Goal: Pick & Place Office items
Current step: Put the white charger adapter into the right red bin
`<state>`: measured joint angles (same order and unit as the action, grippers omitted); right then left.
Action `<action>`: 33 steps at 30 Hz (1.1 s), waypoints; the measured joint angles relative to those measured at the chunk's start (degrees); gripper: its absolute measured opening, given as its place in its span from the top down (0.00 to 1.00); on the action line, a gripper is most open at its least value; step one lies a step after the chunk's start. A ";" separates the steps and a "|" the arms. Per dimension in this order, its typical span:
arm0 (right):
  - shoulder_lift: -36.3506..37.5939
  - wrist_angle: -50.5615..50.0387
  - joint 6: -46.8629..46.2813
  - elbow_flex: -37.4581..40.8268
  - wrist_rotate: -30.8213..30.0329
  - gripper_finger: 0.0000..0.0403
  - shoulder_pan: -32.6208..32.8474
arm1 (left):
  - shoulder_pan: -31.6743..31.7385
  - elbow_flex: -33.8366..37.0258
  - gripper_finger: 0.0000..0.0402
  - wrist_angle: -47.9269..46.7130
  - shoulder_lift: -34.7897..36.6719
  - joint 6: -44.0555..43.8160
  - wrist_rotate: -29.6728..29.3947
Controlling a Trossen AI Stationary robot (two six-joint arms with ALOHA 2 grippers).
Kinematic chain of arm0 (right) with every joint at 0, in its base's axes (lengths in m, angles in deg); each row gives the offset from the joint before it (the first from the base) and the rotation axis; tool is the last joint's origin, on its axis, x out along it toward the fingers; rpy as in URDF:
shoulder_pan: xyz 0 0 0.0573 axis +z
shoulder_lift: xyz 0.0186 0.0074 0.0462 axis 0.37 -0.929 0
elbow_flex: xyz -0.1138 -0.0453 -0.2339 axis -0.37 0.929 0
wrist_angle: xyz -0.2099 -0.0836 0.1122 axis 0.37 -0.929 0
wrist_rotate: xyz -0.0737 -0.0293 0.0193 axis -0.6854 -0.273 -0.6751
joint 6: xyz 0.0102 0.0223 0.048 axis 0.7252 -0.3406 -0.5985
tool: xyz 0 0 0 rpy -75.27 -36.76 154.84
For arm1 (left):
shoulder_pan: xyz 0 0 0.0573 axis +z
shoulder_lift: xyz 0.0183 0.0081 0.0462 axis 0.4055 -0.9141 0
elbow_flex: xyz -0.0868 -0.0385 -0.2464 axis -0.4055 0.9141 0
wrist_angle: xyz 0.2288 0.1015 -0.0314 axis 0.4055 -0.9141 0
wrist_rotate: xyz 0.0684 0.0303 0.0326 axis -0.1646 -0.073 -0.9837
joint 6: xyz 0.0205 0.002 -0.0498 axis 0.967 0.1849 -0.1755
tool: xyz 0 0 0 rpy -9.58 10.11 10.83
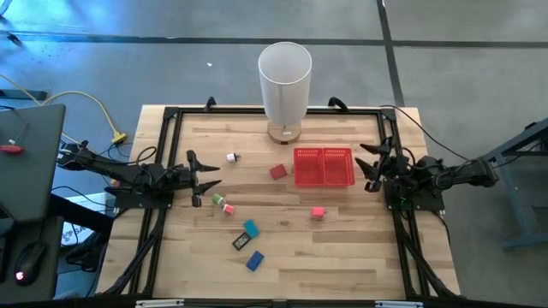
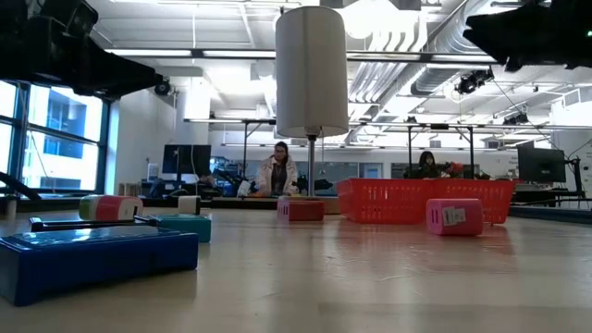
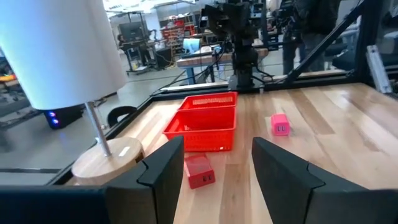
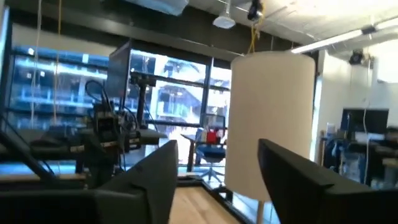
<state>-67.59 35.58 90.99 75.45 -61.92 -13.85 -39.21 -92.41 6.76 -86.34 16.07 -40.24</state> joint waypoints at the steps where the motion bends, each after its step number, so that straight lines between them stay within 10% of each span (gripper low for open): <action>1: -0.85 0.23 1.25 -0.66 0.84 0.45 -0.01 | 0.00 0.00 0.55 0.01 0.00 0.06 -0.27; 21: -28.90 -1.69 4.65 -14.81 -0.64 0.40 -0.03 | 5.35 0.00 0.55 -0.78 -1.36 -7.61 -5.37; 33: -39.86 12.04 3.32 -14.84 -0.71 0.40 -0.03 | 23.95 -16.26 0.55 -10.31 -13.91 -9.15 13.76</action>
<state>-107.46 47.62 94.32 60.61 -62.63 -13.88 -15.26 -108.67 -3.54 -100.25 6.92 -26.48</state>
